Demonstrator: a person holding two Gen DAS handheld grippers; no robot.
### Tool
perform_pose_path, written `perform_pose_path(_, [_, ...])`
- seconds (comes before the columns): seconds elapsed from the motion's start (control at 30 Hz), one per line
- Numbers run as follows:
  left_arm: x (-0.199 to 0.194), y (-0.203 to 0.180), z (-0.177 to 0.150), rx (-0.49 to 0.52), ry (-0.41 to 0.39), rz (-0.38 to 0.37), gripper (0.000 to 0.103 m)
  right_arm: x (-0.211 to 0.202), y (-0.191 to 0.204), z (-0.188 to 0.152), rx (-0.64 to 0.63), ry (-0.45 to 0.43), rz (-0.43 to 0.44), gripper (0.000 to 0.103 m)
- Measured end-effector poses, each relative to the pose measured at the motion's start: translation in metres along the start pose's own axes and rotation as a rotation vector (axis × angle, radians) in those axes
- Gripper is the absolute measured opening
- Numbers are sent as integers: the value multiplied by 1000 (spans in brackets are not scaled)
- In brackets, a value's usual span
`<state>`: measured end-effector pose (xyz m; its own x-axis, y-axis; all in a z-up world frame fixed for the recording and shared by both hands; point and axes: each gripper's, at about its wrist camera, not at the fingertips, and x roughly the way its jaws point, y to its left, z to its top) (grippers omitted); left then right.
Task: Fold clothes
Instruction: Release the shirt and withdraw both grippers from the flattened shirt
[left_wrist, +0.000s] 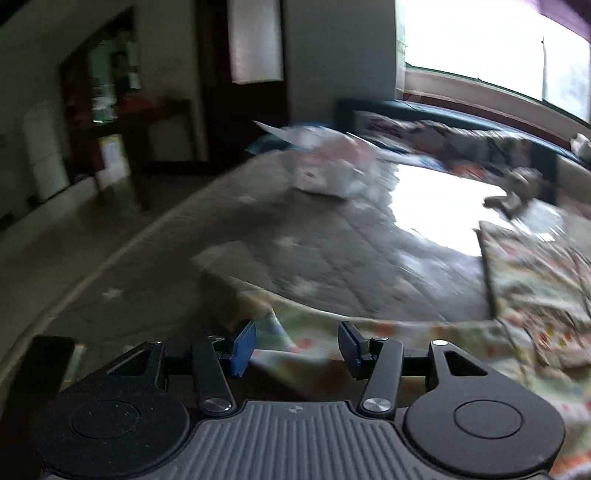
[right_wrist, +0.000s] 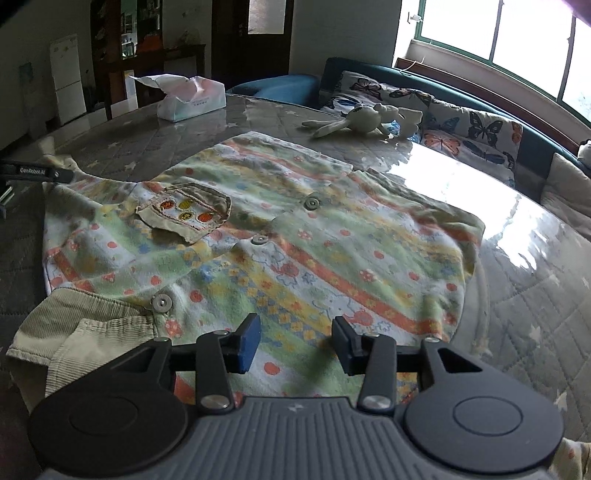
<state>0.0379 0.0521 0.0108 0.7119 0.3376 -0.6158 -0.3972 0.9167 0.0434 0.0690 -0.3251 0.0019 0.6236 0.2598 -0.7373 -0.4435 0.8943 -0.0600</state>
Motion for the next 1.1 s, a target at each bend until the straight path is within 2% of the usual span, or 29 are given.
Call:
perform_pose_path(0.33, [23, 61, 13, -90, 25, 87, 54, 0, -1, -2, 11, -7, -2, 46])
perform_pose_path(0.4, [31, 70, 17, -95, 44, 62, 54, 0, -1, -1, 11, -7, -7, 50])
perform_pose_path(0.53, [42, 64, 21, -1, 29, 68, 55, 1, -3, -1, 20, -6, -8, 51])
perform_pose_path(0.63, [53, 57, 30, 56, 26, 62, 51, 1, -3, -1, 25, -7, -11, 53])
perform_pose_path(0.77, [60, 52, 35, 76, 28, 65, 52, 1, -2, 0, 23, -6, -13, 55])
perform_pose_path(1.1, [33, 74, 26, -135, 55, -9, 60, -5, 2, -3, 27, -17, -7, 56])
